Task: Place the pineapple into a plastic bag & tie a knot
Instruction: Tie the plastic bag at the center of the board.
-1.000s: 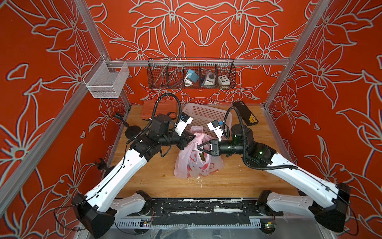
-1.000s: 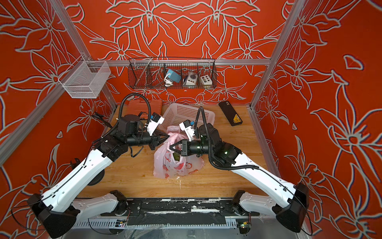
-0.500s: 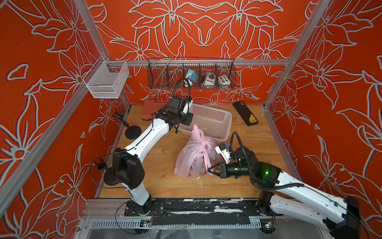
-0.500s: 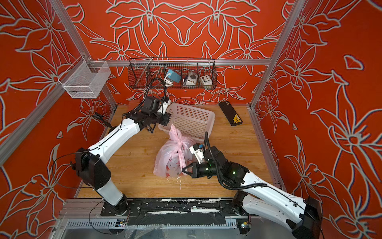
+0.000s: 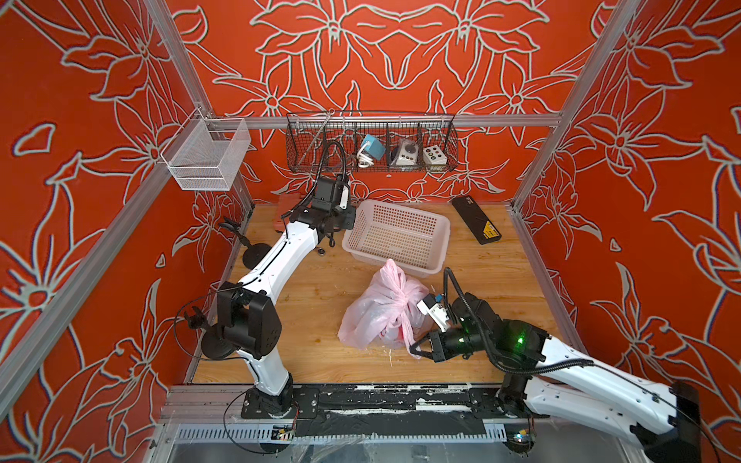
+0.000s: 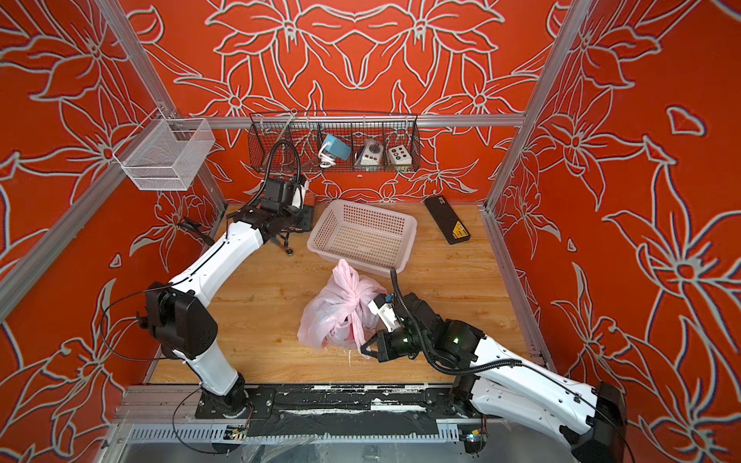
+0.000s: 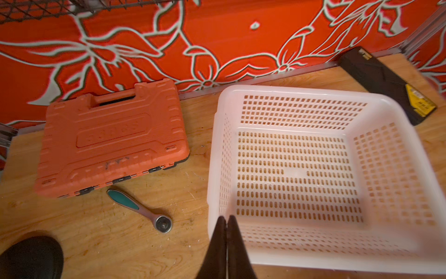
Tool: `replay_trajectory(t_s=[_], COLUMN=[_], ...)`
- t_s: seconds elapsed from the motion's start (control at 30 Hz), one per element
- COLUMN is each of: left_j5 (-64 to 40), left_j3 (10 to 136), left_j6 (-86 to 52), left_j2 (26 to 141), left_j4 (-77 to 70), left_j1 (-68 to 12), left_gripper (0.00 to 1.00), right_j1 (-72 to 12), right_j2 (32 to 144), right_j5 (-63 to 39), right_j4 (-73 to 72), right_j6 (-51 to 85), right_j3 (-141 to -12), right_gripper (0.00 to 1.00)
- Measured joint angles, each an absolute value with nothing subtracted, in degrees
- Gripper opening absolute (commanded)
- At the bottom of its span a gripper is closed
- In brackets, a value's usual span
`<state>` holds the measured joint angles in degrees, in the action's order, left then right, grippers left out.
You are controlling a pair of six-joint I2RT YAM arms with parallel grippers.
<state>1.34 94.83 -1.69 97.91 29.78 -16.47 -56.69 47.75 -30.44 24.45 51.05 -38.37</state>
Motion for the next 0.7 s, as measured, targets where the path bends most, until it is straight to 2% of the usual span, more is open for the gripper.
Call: replay_trajectory(t_s=[0.07, 0.2, 0.33, 0.5, 0.7], left_j5=[-2.1, -13.8, -30.2, -40.3, -47.8], left_j3=[94.9, 94.1, 89.2, 83.7, 83.0], left_j6=[-3.6, -8.1, -14.2, -18.9, -21.5], left_j2=[96.2, 91.5, 84.4, 79.9, 82.5], left_j4=[31.9, 35.2, 35.4, 35.6, 37.6], left_j1=[-16.4, -16.3, -16.4, -16.5, -16.8], left_gripper=[0.41, 0.55, 0.67, 0.73, 0.74], right_j1=[-56.7, -56.6, -56.6, -56.6, -56.5], right_j2=[48.4, 49.4, 51.5, 53.7, 54.1], right_j5=[-29.4, -27.6, -27.6, -27.7, -28.8], right_j4=[25.1, 26.5, 26.6, 26.6, 26.5], right_j6=[49.7, 47.7, 46.8, 46.4, 46.0], right_j3=[-40.8, -43.9, -44.6, -44.6, -44.6], right_gripper=[0.07, 0.04, 0.03, 0.03, 0.02])
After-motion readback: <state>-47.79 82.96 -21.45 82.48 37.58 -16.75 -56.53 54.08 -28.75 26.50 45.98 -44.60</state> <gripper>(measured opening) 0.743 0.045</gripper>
